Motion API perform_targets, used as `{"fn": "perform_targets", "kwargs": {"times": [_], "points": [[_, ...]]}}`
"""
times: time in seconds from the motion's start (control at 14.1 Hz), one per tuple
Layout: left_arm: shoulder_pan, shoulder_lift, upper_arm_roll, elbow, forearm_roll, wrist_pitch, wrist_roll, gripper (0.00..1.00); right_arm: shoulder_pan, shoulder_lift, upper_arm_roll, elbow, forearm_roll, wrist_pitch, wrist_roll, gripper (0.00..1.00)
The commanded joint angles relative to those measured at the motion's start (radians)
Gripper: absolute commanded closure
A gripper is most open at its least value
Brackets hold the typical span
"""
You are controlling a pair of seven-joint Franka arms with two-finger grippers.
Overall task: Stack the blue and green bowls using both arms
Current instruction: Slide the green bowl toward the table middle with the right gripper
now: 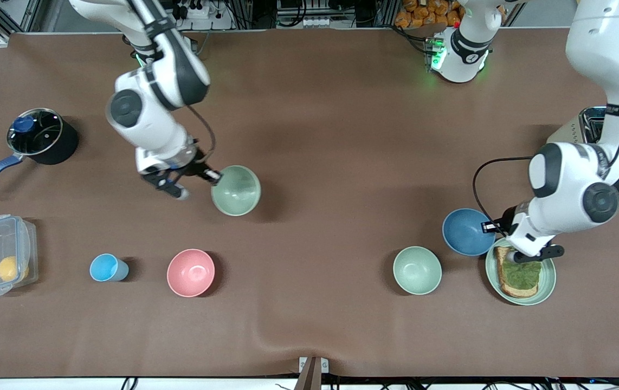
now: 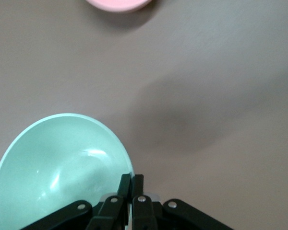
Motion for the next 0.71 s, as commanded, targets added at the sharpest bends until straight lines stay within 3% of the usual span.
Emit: {"fn": "perform_targets", "kwargs": {"times": [0.0, 0.14, 0.5, 0.64], "points": [[0.009, -0.047, -0.013, -0.010, -0.070, -0.011, -0.023, 1.00, 0.112, 0.034, -0.013, 0.020, 0.012, 0.055, 0.147, 1.00], [0.009, -0.050, -0.034, -0.010, -0.096, -0.011, -0.034, 1.00, 0.211, 0.095, -0.019, 0.050, -0.021, 0.096, 0.303, 1.00], [0.011, -0.086, -0.068, 0.001, -0.107, -0.073, -0.098, 1.00, 0.339, 0.208, -0.013, 0.130, -0.327, 0.119, 0.728, 1.00], [0.006, -0.084, -0.068, 0.006, -0.122, -0.076, -0.107, 1.00, 0.400, 0.238, -0.017, 0.133, -0.343, 0.118, 0.807, 1.00]]}}
